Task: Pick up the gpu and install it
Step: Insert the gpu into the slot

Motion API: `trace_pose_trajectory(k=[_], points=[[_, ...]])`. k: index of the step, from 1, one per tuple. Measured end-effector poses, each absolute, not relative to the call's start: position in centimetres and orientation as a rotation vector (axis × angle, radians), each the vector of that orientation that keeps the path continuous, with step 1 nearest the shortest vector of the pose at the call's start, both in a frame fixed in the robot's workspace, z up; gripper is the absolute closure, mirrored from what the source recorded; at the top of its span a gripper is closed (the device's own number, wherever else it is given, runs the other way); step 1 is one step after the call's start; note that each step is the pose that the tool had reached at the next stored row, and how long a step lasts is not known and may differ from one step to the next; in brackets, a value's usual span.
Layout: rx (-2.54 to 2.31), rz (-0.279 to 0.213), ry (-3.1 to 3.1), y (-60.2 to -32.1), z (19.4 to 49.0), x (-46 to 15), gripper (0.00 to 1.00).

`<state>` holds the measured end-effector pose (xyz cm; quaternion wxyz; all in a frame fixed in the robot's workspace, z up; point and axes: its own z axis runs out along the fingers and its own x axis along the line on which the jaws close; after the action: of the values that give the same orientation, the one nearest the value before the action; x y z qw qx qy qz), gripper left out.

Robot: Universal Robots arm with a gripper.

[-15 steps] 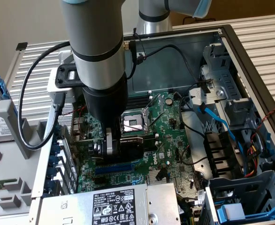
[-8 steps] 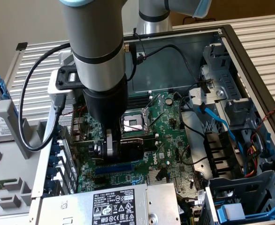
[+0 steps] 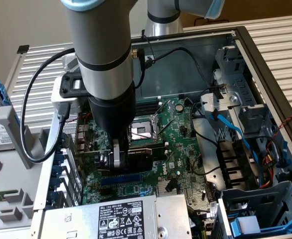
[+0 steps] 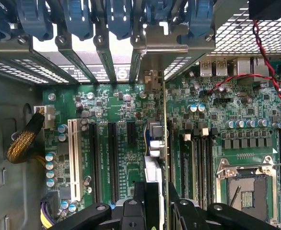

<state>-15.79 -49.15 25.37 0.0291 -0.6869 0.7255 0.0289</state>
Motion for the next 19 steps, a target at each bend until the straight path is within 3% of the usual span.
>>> trace_pose_trajectory(k=[19], points=[[-2.107,0.089,2.249,-49.33,25.34,-15.79,0.72]])
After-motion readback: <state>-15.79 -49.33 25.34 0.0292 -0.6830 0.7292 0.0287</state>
